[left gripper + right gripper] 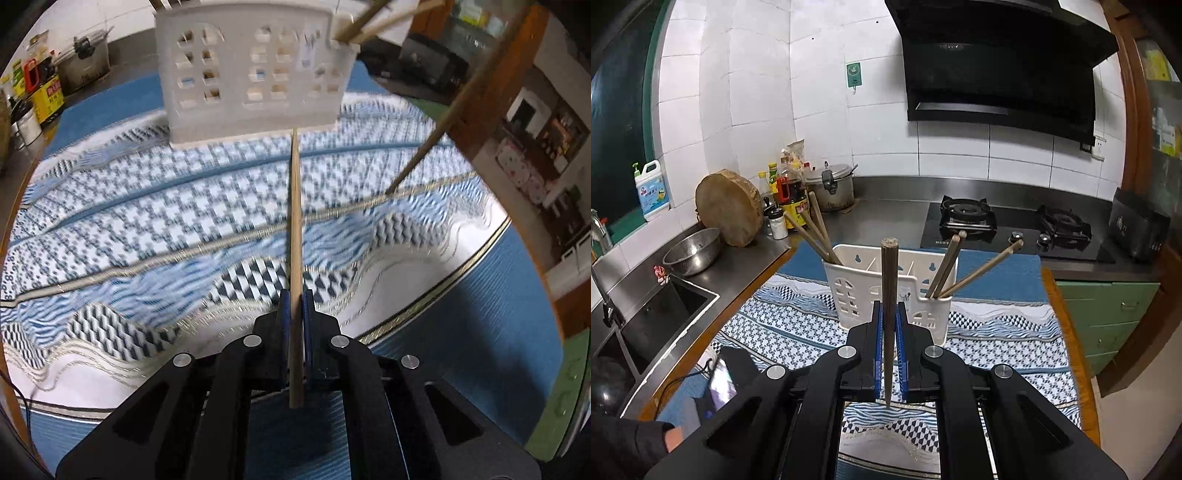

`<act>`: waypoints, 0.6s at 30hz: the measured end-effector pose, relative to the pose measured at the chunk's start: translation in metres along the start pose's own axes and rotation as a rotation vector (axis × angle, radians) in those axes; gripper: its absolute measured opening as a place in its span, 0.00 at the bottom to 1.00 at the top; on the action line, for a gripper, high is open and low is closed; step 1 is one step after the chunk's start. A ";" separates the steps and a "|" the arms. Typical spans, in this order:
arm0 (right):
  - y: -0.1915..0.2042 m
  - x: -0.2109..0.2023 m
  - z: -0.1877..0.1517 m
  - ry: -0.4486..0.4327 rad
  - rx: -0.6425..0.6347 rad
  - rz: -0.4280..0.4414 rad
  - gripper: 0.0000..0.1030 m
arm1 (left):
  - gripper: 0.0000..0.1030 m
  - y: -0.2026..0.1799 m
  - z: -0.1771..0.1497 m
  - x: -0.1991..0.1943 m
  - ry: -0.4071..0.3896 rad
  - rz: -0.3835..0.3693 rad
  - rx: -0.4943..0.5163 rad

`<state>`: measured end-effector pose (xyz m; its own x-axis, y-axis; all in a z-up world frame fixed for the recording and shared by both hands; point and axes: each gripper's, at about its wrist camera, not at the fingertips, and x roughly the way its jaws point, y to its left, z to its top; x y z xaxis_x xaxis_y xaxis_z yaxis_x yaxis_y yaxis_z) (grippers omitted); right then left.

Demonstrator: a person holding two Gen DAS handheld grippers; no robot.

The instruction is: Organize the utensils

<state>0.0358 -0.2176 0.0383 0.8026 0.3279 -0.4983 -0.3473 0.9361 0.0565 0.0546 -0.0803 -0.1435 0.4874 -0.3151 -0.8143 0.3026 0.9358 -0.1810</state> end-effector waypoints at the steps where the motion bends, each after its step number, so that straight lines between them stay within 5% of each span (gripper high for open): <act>1: 0.000 -0.001 0.001 -0.004 -0.001 -0.001 0.07 | 0.05 0.001 0.004 -0.007 -0.024 -0.003 -0.004; 11: -0.003 -0.010 0.023 -0.068 0.003 -0.001 0.07 | 0.05 0.015 0.042 -0.069 -0.253 -0.031 -0.035; 18: -0.004 -0.015 0.038 -0.107 -0.004 -0.003 0.07 | 0.05 0.020 0.060 -0.086 -0.332 -0.051 -0.031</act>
<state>0.0438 -0.2213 0.0779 0.8508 0.3370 -0.4032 -0.3466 0.9366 0.0515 0.0679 -0.0437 -0.0438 0.7143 -0.3913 -0.5803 0.3106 0.9202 -0.2381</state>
